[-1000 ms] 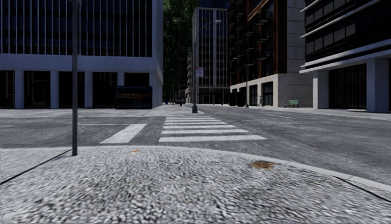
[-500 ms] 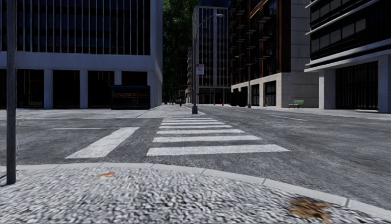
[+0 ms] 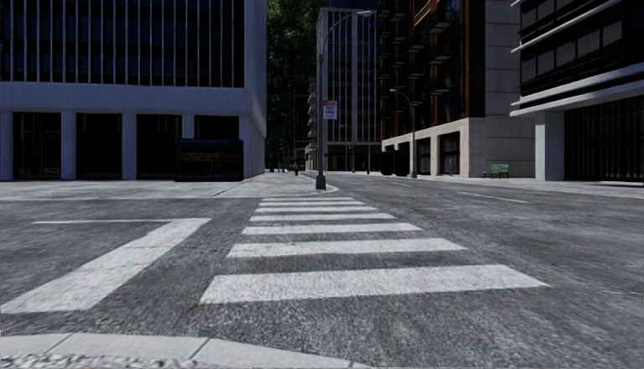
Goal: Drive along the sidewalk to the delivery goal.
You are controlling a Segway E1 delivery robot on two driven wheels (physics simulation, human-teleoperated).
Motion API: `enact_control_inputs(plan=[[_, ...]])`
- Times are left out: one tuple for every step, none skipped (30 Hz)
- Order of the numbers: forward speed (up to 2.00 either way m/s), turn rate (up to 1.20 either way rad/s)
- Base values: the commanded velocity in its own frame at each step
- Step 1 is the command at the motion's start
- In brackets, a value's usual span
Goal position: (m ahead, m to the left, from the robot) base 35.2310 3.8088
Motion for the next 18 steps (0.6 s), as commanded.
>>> enact_control_inputs(plan=[[2.0, 0.0], [2.0, 0.0], [2.0, 0.0], [2.0, 0.0], [2.0, 0.0], [2.0, 0.0], [2.0, 0.0], [2.0, 0.0], [2.0, 0.0], [2.0, 0.0], [2.0, 0.0], [2.0, 0.0], [2.0, 0.0], [2.0, 0.0], [2.0, 0.0], [2.0, 0.0], [2.0, 0.0], [2.0, 0.0]])
